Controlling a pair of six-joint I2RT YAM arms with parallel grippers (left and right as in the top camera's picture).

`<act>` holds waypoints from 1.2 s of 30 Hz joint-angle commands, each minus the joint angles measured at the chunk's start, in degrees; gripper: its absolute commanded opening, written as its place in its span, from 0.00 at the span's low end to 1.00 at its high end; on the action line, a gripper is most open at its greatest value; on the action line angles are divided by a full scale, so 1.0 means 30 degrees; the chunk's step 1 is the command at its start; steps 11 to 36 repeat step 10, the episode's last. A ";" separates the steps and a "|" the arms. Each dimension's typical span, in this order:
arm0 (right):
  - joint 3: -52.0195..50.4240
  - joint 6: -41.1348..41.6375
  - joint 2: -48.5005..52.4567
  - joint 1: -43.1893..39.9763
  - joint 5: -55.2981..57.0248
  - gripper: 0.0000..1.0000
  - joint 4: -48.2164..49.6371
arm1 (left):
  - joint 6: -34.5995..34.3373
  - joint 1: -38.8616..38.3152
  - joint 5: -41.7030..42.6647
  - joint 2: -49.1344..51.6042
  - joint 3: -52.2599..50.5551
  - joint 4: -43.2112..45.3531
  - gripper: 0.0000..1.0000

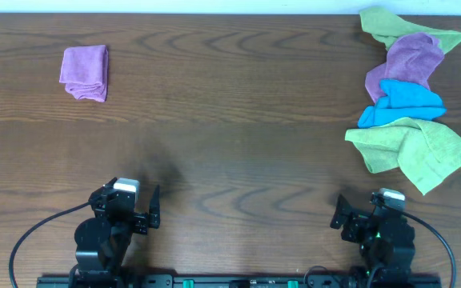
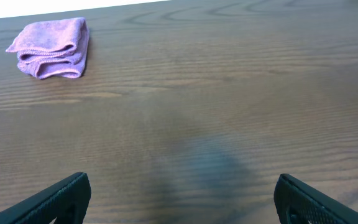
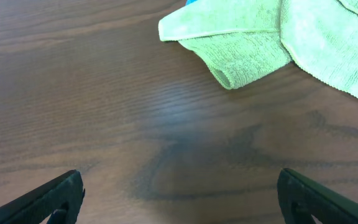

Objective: Fold the cloth

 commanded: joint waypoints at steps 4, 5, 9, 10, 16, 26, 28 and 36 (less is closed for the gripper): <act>-0.0175 -0.0335 -0.0189 -0.0124 -0.0080 0.99 0.0015 | -0.0299 -0.0066 -0.0124 -0.0117 -0.0350 0.0007 0.95; -0.0175 -0.0335 -0.0189 -0.0124 -0.0080 0.99 0.0015 | -0.0291 -0.0066 -0.0124 -0.0117 -0.0350 0.0007 0.95; -0.0175 -0.0335 -0.0189 -0.0124 -0.0080 0.99 0.0015 | -0.0291 -0.0066 -0.0124 -0.0117 -0.0350 0.0007 0.95; -0.0175 -0.0335 -0.0189 -0.0124 -0.0087 0.99 0.0015 | -0.0291 -0.0066 -0.0124 -0.0117 -0.0350 0.0007 0.95; -0.0175 -0.0335 -0.0189 -0.0124 -0.0087 0.99 0.0015 | -0.0291 -0.0066 -0.0124 -0.0117 -0.0350 0.0007 0.95; -0.0175 -0.0335 -0.0189 -0.0124 -0.0087 0.99 0.0015 | -0.0291 -0.0066 -0.0124 -0.0117 -0.0350 0.0007 0.95; -0.0175 -0.0335 -0.0189 -0.0124 -0.0087 0.99 0.0015 | -0.0291 -0.0066 -0.0124 -0.0117 -0.0350 0.0007 0.95; -0.0175 -0.0335 -0.0189 -0.0124 -0.0087 0.99 0.0015 | -0.0291 -0.0066 -0.0124 -0.0117 -0.0350 0.0007 0.95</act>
